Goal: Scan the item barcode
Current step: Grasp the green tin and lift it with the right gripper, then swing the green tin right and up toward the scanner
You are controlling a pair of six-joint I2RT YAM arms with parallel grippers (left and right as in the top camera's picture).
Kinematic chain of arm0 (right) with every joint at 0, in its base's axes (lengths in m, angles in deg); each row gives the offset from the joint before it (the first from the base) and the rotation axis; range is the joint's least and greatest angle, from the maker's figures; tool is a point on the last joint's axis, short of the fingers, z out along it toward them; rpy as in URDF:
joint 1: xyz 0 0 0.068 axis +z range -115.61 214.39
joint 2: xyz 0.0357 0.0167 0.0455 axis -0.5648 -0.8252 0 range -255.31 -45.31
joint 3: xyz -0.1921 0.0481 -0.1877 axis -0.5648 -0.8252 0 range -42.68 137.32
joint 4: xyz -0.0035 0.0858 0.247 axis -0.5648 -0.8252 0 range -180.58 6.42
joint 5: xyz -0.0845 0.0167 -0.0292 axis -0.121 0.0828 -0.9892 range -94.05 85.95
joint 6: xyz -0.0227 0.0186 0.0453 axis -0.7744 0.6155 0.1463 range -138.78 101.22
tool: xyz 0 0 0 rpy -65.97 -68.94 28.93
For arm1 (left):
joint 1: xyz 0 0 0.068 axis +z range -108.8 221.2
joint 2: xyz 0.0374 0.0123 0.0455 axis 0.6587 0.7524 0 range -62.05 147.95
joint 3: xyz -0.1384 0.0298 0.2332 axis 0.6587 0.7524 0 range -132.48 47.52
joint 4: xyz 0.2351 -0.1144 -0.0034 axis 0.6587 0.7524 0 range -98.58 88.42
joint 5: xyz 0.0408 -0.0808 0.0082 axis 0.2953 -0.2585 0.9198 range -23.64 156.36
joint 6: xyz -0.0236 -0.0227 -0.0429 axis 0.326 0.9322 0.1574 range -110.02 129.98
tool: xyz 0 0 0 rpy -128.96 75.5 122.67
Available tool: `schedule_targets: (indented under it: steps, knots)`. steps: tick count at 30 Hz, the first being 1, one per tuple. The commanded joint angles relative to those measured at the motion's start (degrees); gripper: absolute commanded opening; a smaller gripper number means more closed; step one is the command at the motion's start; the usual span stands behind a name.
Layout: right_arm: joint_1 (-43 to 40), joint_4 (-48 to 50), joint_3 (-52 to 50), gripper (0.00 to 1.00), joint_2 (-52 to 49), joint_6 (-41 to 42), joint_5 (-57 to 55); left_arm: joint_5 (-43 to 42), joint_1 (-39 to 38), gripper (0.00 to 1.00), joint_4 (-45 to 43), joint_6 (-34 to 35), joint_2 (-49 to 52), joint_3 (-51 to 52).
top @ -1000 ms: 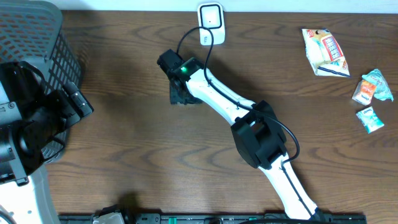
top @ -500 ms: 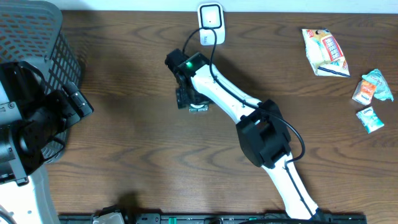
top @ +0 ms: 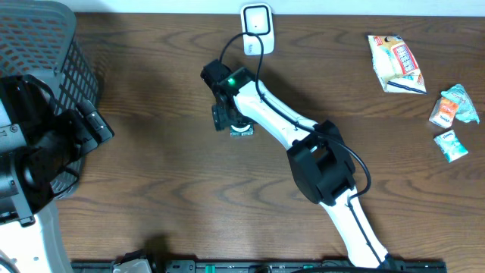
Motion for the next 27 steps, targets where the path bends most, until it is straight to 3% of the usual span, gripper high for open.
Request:
schedule_targets:
  steps: [1, 5, 13, 20, 27]
  knots:
    - [-0.24, 2.14, -3.63, 0.73, 1.84, 0.31, 0.50, 0.55, 0.31, 0.98, 0.13, 0.09, 0.02, 0.50]
    - [-0.37, 1.51, -4.61, 0.58, 1.88, 0.28, 1.01, 0.55, 0.31, 0.98, 0.13, 0.09, 0.02, 0.50]
    - [-3.63, -2.71, -2.27, 0.55, 4.83, 0.28, 10.34, 0.55, 0.31, 0.98, 0.13, 0.09, 0.02, 0.50]
    - [-13.55, -4.79, -1.33, 0.52, 9.79, 0.28, 36.11, 0.55, 0.31, 0.97, 0.13, 0.09, 0.02, 0.50]
    - [-26.25, -4.76, -1.51, 0.49, 10.27, 0.31, 74.79, 0.55, 0.31, 0.97, 0.13, 0.09, 0.02, 0.50]
